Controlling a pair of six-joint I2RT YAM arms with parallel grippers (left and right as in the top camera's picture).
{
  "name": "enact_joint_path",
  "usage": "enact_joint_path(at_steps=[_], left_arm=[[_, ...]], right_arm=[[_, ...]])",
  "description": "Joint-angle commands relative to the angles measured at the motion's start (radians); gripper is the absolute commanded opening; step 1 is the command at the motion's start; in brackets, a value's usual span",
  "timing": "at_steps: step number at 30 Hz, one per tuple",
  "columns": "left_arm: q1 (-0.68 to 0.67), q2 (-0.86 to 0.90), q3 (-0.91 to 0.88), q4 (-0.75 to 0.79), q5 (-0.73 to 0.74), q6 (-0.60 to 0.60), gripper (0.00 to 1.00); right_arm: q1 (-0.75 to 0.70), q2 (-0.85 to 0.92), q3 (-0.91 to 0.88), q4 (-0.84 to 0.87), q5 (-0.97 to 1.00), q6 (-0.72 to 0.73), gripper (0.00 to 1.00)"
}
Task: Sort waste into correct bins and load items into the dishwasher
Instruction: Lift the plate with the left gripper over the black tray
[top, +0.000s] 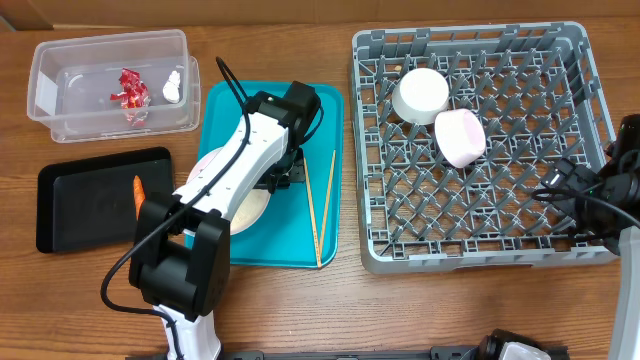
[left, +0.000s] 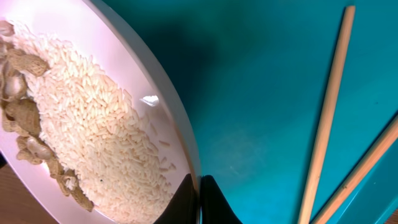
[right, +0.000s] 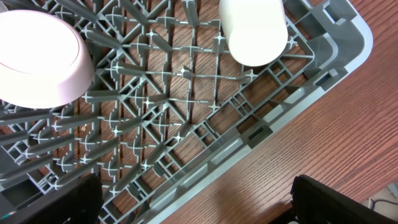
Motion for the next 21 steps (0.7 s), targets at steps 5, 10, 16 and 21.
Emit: enact_joint_path(at_steps=[5, 10, 16, 21], left_arm=[[0.005, 0.008, 0.058, -0.047, -0.057, 0.009, 0.04], [0.007, 0.008, 0.113, -0.11, -0.101, 0.008, 0.04], [0.08, -0.001, 0.173, -0.156, -0.068, 0.03, 0.04], [0.193, -0.028, 0.173, -0.156, 0.014, 0.092, 0.05]], right_arm=[[-0.005, -0.012, 0.018, 0.005, -0.001, -0.003, 1.0], [-0.005, -0.012, 0.018, 0.004, -0.001, -0.003, 1.0], [-0.005, -0.012, 0.018, 0.004, -0.001, -0.003, 1.0], [-0.005, -0.012, 0.018, 0.003, -0.001, -0.003, 1.0]])
